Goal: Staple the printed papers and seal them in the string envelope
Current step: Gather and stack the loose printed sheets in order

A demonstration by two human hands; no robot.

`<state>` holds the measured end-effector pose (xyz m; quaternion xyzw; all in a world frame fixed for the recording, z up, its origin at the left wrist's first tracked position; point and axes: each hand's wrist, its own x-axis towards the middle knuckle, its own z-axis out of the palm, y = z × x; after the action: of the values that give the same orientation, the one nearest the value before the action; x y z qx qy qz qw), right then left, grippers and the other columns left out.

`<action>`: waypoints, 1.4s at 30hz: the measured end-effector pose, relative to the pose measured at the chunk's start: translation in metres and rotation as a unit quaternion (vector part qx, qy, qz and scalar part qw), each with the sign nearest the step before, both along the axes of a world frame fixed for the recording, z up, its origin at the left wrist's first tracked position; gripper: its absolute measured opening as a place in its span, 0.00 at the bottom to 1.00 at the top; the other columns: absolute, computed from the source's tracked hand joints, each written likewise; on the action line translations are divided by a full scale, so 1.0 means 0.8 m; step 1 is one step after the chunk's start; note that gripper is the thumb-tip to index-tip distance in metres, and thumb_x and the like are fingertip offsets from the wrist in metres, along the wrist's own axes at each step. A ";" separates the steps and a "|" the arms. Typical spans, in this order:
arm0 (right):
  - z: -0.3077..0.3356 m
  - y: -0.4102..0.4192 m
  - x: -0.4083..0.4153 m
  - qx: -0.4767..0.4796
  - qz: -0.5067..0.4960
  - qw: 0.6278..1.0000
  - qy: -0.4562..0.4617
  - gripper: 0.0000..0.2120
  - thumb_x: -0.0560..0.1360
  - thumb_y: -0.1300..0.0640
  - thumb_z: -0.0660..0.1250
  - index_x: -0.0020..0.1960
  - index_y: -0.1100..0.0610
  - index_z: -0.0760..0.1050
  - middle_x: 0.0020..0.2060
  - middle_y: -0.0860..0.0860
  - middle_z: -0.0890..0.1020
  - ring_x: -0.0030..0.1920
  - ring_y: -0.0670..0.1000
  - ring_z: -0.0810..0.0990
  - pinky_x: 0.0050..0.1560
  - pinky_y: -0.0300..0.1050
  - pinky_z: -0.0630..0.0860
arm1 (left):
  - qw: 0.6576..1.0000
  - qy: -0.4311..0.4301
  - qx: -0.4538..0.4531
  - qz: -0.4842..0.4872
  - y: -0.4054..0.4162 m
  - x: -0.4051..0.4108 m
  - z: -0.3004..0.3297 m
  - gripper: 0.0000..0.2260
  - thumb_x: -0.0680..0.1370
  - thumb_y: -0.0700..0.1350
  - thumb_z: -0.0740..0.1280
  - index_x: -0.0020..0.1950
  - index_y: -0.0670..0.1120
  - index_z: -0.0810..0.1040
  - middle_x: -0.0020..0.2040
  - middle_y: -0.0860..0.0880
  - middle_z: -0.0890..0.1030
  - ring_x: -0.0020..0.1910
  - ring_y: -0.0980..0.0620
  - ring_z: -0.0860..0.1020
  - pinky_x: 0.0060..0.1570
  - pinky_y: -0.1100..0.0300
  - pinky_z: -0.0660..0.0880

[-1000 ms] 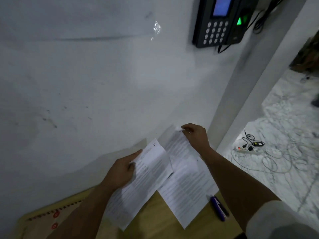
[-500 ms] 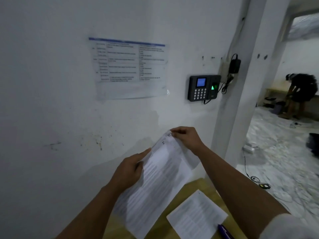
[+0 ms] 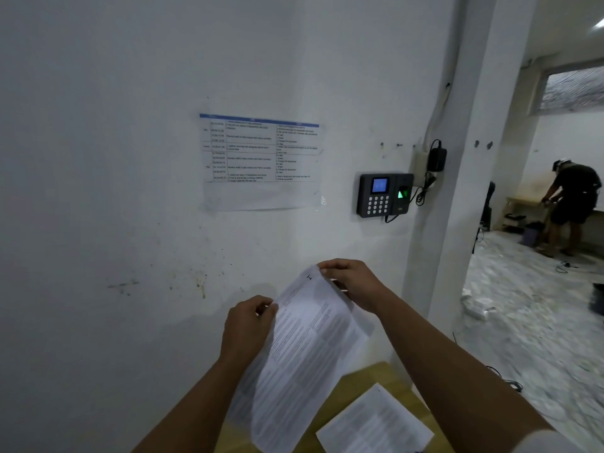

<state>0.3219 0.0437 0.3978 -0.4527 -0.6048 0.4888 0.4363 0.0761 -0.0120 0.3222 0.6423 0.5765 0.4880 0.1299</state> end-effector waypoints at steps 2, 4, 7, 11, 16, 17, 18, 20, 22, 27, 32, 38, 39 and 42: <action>0.000 -0.004 0.001 0.012 0.001 1.000 0.001 0.07 0.78 0.54 0.71 0.54 0.50 0.86 0.52 0.51 0.87 0.48 0.51 0.83 0.53 0.47 0.77 | 1.000 -0.015 -0.014 0.016 0.001 0.005 0.003 0.06 0.80 0.48 0.70 0.50 0.49 0.86 0.41 0.57 0.85 0.41 0.61 0.82 0.48 0.56 0.82; 0.001 -0.007 0.003 0.031 -0.004 1.000 0.002 0.09 0.77 0.50 0.72 0.56 0.50 0.85 0.51 0.48 0.86 0.48 0.47 0.83 0.52 0.42 0.76 | 0.999 -0.026 -0.019 0.019 0.002 0.009 0.008 0.06 0.80 0.48 0.70 0.49 0.48 0.86 0.41 0.56 0.85 0.41 0.60 0.82 0.48 0.58 0.82; -0.002 -0.005 0.011 0.078 0.001 0.995 -0.056 0.13 0.73 0.54 0.77 0.57 0.54 0.84 0.50 0.50 0.87 0.51 0.48 0.86 0.54 0.43 0.80 | 0.999 -0.042 -0.022 0.027 0.001 0.015 0.015 0.06 0.81 0.47 0.70 0.48 0.48 0.86 0.40 0.56 0.85 0.41 0.60 0.82 0.48 0.57 0.82; -0.003 0.000 0.018 0.117 -0.014 0.991 -0.071 0.10 0.73 0.62 0.76 0.54 0.58 0.84 0.46 0.54 0.88 0.48 0.54 0.87 0.52 0.47 0.83 | 0.999 0.000 0.008 0.038 0.003 0.017 0.016 0.05 0.80 0.50 0.70 0.46 0.53 0.84 0.41 0.58 0.82 0.41 0.59 0.80 0.47 0.53 0.81; 0.003 0.003 0.029 0.124 -0.035 0.989 -0.079 0.11 0.73 0.61 0.77 0.54 0.54 0.84 0.44 0.53 0.88 0.43 0.48 0.87 0.44 0.38 0.80 | 0.998 0.025 0.044 -0.024 0.010 0.022 0.008 0.02 0.80 0.49 0.71 0.49 0.52 0.81 0.48 0.56 0.81 0.49 0.56 0.79 0.51 0.54 0.77; 0.003 0.004 0.034 0.116 -0.038 0.990 -0.074 0.11 0.72 0.61 0.77 0.54 0.53 0.84 0.44 0.53 0.87 0.43 0.48 0.87 0.44 0.39 0.80 | 0.998 0.019 0.021 -0.059 0.010 0.024 0.006 0.02 0.81 0.48 0.69 0.53 0.53 0.79 0.49 0.56 0.82 0.49 0.57 0.81 0.48 0.56 0.79; 0.003 0.006 0.041 0.107 -0.040 0.991 -0.068 0.11 0.72 0.60 0.77 0.54 0.53 0.83 0.43 0.52 0.88 0.43 0.49 0.87 0.44 0.40 0.80 | 0.996 0.030 0.007 -0.084 0.011 0.027 0.005 0.06 0.82 0.48 0.67 0.58 0.54 0.78 0.50 0.56 0.82 0.48 0.57 0.82 0.46 0.58 0.79; -0.002 0.011 0.055 0.089 -0.041 0.993 -0.063 0.12 0.72 0.61 0.77 0.54 0.53 0.83 0.42 0.53 0.88 0.43 0.50 0.87 0.46 0.41 0.80 | 0.989 0.078 0.010 -0.122 0.018 0.032 -0.006 0.16 0.83 0.46 0.64 0.71 0.57 0.71 0.53 0.55 0.83 0.47 0.56 0.83 0.45 0.58 0.79; -0.013 0.015 0.071 0.076 -0.044 0.994 -0.067 0.13 0.72 0.62 0.77 0.56 0.56 0.83 0.42 0.56 0.87 0.43 0.51 0.86 0.50 0.43 0.80 | 0.983 0.100 0.015 -0.153 0.028 0.041 -0.019 0.22 0.84 0.46 0.61 0.78 0.59 0.65 0.56 0.54 0.84 0.46 0.54 0.84 0.47 0.55 0.82; -0.072 0.029 0.113 0.003 -0.056 0.994 -0.089 0.15 0.73 0.60 0.77 0.59 0.60 0.82 0.42 0.58 0.85 0.45 0.50 0.84 0.50 0.37 0.78 | 0.978 0.105 -0.012 -0.183 0.057 0.069 -0.067 0.26 0.83 0.49 0.59 0.80 0.65 0.60 0.68 0.51 0.81 0.60 0.50 0.82 0.61 0.48 0.80; -0.172 0.069 0.170 -0.114 -0.128 0.977 -0.123 0.13 0.75 0.48 0.74 0.56 0.55 0.83 0.47 0.52 0.87 0.41 0.49 0.83 0.42 0.41 0.77 | 0.973 0.127 -0.073 -0.178 0.091 0.098 -0.138 0.34 0.83 0.40 0.62 0.78 0.70 0.54 0.34 0.43 0.81 0.28 0.52 0.75 0.38 0.51 0.80; -0.338 0.115 0.248 -0.205 -0.188 0.935 -0.221 0.04 0.75 0.56 0.73 0.48 0.56 0.82 0.45 0.53 0.85 0.36 0.49 0.82 0.36 0.41 0.80 | 0.956 0.154 -0.185 -0.170 0.126 0.132 -0.229 0.31 0.83 0.40 0.62 0.79 0.66 0.57 0.27 0.50 0.72 0.23 0.56 0.68 0.29 0.66 0.66; -0.369 0.125 0.258 -0.209 -0.172 0.925 -0.268 0.05 0.74 0.54 0.72 0.48 0.54 0.82 0.47 0.49 0.84 0.42 0.51 0.82 0.46 0.43 0.80 | 0.952 0.158 -0.201 -0.167 0.131 0.137 -0.243 0.31 0.84 0.40 0.62 0.79 0.67 0.57 0.26 0.52 0.70 0.23 0.56 0.68 0.29 0.66 0.66; -0.443 0.148 0.274 -0.235 -0.082 0.882 -0.399 0.15 0.73 0.48 0.71 0.57 0.53 0.81 0.55 0.49 0.82 0.59 0.55 0.79 0.61 0.46 0.73 | 0.942 0.155 -0.252 -0.158 0.144 0.152 -0.277 0.31 0.84 0.40 0.61 0.78 0.69 0.57 0.26 0.52 0.71 0.25 0.56 0.70 0.31 0.64 0.67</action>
<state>0.5412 0.1620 0.0432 -0.7468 -0.5557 0.3571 0.0770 0.1979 0.1033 0.1004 0.7392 0.5844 0.1949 0.2723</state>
